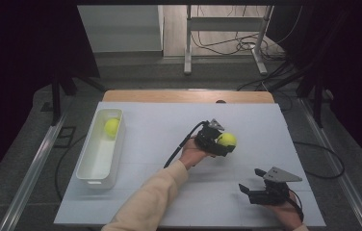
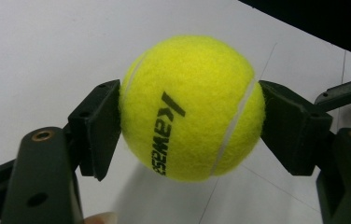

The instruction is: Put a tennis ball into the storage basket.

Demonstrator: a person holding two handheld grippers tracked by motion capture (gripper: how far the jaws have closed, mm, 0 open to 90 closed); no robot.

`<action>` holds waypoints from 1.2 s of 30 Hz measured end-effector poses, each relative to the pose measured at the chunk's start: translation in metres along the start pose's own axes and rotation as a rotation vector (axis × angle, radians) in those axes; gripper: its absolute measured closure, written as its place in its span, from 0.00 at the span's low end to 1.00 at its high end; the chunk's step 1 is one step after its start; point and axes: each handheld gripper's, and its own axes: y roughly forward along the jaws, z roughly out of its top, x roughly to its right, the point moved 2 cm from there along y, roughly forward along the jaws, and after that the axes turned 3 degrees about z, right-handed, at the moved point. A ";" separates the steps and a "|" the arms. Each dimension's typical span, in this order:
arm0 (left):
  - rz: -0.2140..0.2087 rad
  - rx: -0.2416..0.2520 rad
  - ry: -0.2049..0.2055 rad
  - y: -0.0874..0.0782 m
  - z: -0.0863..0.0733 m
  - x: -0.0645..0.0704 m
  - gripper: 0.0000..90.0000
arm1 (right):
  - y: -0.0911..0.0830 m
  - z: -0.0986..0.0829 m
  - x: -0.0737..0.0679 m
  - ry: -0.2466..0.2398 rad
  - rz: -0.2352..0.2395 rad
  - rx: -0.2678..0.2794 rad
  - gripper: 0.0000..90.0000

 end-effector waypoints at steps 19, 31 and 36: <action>0.002 0.014 0.019 -0.016 -0.005 0.003 0.30 | 0.000 0.000 0.000 -0.001 -0.003 -0.004 0.15; 0.009 0.024 0.013 -0.026 -0.009 0.002 0.30 | 0.001 0.000 0.000 -0.003 -0.005 -0.006 0.15; 0.007 0.030 0.015 -0.028 -0.009 0.004 0.30 | 0.001 -0.001 0.000 -0.005 -0.006 -0.006 0.15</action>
